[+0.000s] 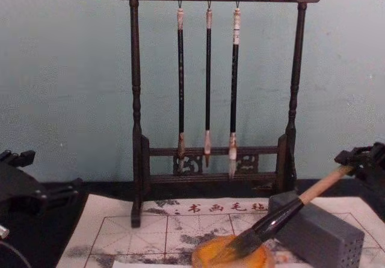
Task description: Pick up the brush from the inkstone, write on the paper, then place the brush back to its original position.
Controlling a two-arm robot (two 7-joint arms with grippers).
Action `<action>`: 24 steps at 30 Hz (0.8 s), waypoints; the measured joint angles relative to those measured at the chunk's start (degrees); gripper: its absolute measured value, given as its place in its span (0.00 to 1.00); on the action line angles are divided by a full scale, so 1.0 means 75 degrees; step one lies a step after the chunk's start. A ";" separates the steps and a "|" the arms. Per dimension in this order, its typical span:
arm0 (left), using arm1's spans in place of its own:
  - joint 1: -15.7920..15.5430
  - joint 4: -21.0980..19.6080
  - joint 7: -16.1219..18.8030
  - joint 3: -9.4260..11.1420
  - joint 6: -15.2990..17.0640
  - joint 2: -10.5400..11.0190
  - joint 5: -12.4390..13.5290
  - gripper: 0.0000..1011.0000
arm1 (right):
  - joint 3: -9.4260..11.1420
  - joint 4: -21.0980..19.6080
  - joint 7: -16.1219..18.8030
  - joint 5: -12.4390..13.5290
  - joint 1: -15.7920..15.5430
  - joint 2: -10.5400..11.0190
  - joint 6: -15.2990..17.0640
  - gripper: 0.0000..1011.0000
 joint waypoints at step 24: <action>0.0000 0.0000 0.0000 0.0000 0.0000 0.0000 0.0000 0.99 | -0.0030 -0.0012 0.0012 -0.0094 -0.0038 0.0053 0.0119 0.19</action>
